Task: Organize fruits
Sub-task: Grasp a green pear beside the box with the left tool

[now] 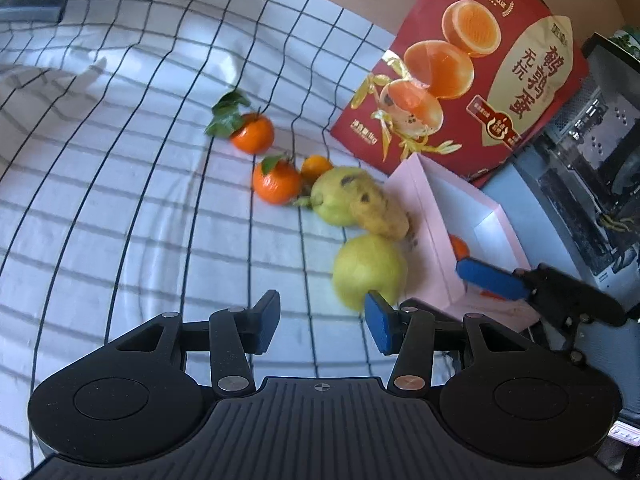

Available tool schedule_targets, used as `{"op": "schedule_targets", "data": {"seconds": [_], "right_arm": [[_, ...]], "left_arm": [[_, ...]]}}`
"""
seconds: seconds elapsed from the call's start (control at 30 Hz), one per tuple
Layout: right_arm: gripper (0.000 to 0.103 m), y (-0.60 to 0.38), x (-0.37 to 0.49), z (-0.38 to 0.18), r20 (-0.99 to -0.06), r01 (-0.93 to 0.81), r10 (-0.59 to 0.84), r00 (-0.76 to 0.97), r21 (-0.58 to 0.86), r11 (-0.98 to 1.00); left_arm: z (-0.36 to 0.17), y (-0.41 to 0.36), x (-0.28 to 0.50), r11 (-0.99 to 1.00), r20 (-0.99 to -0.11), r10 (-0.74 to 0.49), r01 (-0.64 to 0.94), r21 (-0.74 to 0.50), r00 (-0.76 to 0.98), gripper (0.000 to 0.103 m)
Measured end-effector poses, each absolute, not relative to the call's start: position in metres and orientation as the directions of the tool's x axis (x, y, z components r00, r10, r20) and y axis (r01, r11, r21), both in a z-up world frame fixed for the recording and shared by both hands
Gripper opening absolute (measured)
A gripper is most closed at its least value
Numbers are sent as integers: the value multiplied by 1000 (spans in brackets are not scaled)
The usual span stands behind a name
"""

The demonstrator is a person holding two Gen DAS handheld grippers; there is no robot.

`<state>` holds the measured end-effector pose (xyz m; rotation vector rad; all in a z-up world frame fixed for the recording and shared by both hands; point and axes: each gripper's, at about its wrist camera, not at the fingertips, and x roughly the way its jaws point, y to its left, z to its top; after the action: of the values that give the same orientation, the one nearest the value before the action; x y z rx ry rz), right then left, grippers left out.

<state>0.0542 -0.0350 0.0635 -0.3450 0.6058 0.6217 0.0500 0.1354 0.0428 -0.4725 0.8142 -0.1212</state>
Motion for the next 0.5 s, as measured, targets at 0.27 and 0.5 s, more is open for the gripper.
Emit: {"op": "schedule_targets", "data": {"seconds": [0.27,0.5], "right_arm": [[65,-47,48,58,-647,-628,446,618,-66,775],[65,-78,26,44,-667,-569,407,624,-31,822]], "left_arm": [[68,105,119,944,-752,-275,22,-328,598,52],[55,77,150,964,-822,-259,79,-255,508,56]]}}
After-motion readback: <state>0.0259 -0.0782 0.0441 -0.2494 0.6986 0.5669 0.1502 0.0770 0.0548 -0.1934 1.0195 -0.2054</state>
